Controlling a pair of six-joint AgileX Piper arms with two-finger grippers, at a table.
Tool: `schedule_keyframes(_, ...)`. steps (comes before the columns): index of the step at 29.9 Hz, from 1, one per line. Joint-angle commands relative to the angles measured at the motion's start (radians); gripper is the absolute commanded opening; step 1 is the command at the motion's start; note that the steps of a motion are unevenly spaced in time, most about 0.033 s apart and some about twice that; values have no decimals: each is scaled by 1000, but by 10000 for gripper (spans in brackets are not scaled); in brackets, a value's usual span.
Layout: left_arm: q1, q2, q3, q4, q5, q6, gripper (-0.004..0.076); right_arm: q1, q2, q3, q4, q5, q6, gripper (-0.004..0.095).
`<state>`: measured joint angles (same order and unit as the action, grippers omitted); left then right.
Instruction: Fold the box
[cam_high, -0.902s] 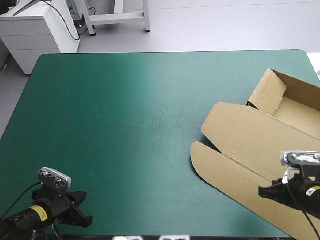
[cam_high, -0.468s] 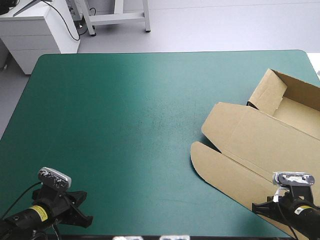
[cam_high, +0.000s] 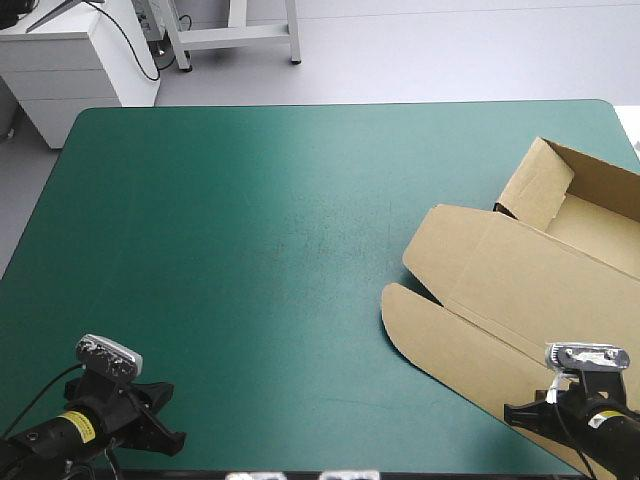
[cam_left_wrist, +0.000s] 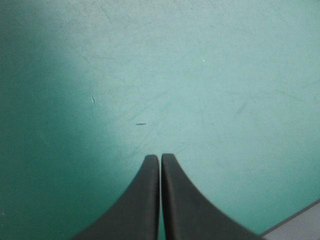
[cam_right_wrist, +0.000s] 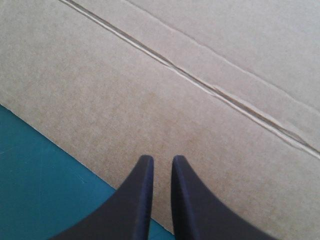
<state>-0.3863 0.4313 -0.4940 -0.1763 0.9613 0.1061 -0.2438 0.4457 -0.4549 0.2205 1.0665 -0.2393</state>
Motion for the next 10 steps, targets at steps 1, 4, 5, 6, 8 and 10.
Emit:
schedule_keyframes(1,-3,9,-23,-13,-50,1,-8,-1,6,-25,20,-41,-6,115)
schedule_keyframes(4,-3,9,-23,-13,-50,3,-8,-1,6,-25,20,-41,-6,116)
schedule_keyframes(5,-3,9,-23,-16,-50,3,-8,-1,6,-25,20,-41,-6,116)
schedule_keyframes(6,-3,9,-23,-21,-50,2,-8,-1,6,-25,20,-41,-6,115)
schedule_keyframes(8,-3,9,-23,-42,-50,1,-8,-1,6,-25,20,-41,-6,115)
schedule_keyframes(10,-3,9,-23,-61,-50,1,-8,-1,6,-25,20,-41,-6,116)
